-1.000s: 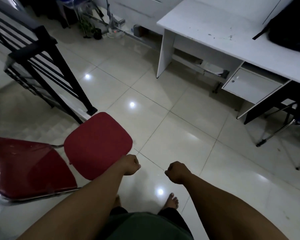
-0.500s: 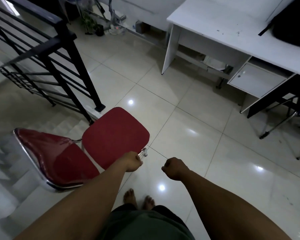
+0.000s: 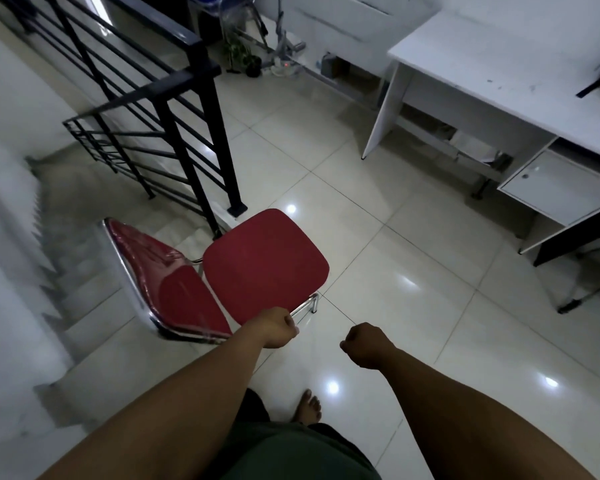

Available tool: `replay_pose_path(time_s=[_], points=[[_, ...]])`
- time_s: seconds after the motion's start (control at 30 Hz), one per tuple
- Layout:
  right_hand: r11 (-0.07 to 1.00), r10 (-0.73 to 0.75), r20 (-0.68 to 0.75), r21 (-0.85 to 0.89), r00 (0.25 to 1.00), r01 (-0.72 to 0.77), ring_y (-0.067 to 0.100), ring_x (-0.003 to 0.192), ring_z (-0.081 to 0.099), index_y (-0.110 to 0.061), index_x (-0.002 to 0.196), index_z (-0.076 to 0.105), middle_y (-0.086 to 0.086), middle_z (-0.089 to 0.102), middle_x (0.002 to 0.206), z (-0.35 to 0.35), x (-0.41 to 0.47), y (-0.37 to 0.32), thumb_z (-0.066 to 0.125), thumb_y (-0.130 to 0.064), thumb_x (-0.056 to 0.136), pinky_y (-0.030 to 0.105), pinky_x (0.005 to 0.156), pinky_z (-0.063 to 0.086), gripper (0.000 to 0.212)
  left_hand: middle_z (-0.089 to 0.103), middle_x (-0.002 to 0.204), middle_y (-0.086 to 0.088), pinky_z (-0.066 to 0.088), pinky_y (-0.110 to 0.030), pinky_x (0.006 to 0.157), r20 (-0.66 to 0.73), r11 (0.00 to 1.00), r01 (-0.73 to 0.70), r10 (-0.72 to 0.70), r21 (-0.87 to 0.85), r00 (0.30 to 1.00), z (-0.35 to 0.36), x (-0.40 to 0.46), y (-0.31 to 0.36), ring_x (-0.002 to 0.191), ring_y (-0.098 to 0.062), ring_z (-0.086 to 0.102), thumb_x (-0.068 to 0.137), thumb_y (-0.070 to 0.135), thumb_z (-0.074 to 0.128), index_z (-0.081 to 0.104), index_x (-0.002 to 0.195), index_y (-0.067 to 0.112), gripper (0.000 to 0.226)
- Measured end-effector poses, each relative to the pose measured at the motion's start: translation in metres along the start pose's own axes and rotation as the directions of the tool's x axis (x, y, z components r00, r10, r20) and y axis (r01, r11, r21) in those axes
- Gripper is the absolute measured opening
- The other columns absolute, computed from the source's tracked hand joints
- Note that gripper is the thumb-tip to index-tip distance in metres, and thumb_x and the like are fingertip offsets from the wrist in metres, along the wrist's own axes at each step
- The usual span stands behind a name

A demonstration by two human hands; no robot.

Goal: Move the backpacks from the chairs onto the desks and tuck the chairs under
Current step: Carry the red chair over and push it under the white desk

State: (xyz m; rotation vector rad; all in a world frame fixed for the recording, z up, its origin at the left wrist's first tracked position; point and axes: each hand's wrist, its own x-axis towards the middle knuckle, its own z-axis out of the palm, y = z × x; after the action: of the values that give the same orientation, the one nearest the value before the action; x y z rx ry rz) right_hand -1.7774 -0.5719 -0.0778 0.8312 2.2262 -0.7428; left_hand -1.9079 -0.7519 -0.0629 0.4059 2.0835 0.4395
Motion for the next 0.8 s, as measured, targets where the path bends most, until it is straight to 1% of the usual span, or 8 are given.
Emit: replay_pose_path(time_s=[0.1,0.2,0.27,0.4,0.53,0.67,0.73,0.8], points=[[1.000,-0.016,-0.021,-0.009,1.000,0.016,0.027,0.106,0.062,-0.003,0.108,0.068,0.011,0.068,0.111,0.002,0.001,-0.022,0.052,-0.030,0.094,0.034,0.088,0.052,0.034,0.070,0.104,-0.006,0.054,-0.039,0.093,-0.014,1.000,-0.014,0.014,-0.009,1.000,-0.009,0.001,-0.015,0.102,-0.024,0.066,0.083,0.029,0.060,0.063,0.084,0.018,0.012],[1.000,0.003,-0.038,0.003,0.999,-0.003,0.027,0.104,0.062,-0.002,0.107,0.068,0.011,0.069,0.109,0.009,0.004,-0.046,0.053,-0.030,0.093,0.034,0.086,0.052,0.034,0.070,0.102,-0.003,0.053,-0.035,0.093,-0.018,0.999,-0.033,0.033,0.021,0.999,-0.027,-0.001,-0.030,0.100,-0.022,0.065,0.085,0.032,0.061,0.068,0.094,0.015,0.020],[0.999,0.022,-0.048,0.031,0.999,-0.021,0.027,0.103,0.063,-0.001,0.107,0.068,0.012,0.070,0.108,0.015,0.006,-0.062,0.054,-0.029,0.093,0.034,0.085,0.052,0.034,0.070,0.105,-0.003,0.052,-0.032,0.093,-0.020,0.998,-0.045,0.046,0.048,0.999,-0.040,0.002,-0.041,0.101,-0.021,0.064,0.087,0.033,0.062,0.069,0.100,0.014,0.024],[0.991,0.073,-0.086,0.116,0.994,-0.063,0.027,0.102,0.064,0.001,0.106,0.068,0.014,0.069,0.108,0.034,0.013,-0.105,0.053,-0.029,0.094,0.032,0.082,0.052,0.035,0.069,0.111,0.000,0.050,-0.031,0.095,0.015,0.979,-0.123,0.122,0.161,0.992,-0.079,0.010,-0.070,0.104,-0.019,0.063,0.088,0.033,0.063,0.069,0.103,0.018,0.023],[0.982,0.090,-0.083,0.175,0.992,-0.075,0.027,0.104,0.062,-0.003,0.108,0.068,0.012,0.068,0.112,0.065,0.012,-0.159,0.051,-0.030,0.097,0.032,0.086,0.051,0.033,0.068,0.116,0.001,0.048,-0.031,0.098,0.037,0.944,-0.206,0.204,0.256,0.978,-0.121,0.015,-0.096,0.109,-0.020,0.062,0.089,0.033,0.063,0.069,0.106,0.021,0.022],[0.982,0.040,-0.060,0.187,0.997,-0.028,0.029,0.106,0.061,-0.007,0.110,0.067,0.012,0.067,0.116,0.092,0.008,-0.207,0.051,-0.029,0.098,0.029,0.081,0.046,0.030,0.070,0.112,0.000,0.051,-0.031,0.094,0.003,0.919,-0.246,0.258,0.307,0.966,-0.151,0.013,-0.120,0.104,-0.020,0.065,0.089,0.028,0.064,0.070,0.104,0.021,0.018],[0.978,0.051,-0.050,0.206,0.997,-0.039,0.026,0.101,0.062,-0.009,0.111,0.068,0.012,0.068,0.113,0.103,0.011,-0.227,0.053,-0.031,0.096,0.029,0.079,0.047,0.030,0.070,0.107,0.000,0.052,-0.031,0.090,-0.016,0.904,-0.268,0.290,0.334,0.957,-0.164,0.011,-0.135,0.101,-0.020,0.065,0.089,0.026,0.064,0.070,0.102,0.022,0.015],[0.979,0.044,-0.043,0.200,0.998,-0.035,0.022,0.092,0.059,-0.011,0.112,0.068,0.011,0.067,0.112,0.108,0.011,-0.239,0.054,-0.032,0.094,0.030,0.078,0.048,0.031,0.070,0.103,0.002,0.051,-0.029,0.085,-0.024,0.888,-0.284,0.313,0.361,0.950,-0.169,0.008,-0.146,0.097,-0.018,0.065,0.089,0.024,0.063,0.070,0.100,0.022,0.013]])
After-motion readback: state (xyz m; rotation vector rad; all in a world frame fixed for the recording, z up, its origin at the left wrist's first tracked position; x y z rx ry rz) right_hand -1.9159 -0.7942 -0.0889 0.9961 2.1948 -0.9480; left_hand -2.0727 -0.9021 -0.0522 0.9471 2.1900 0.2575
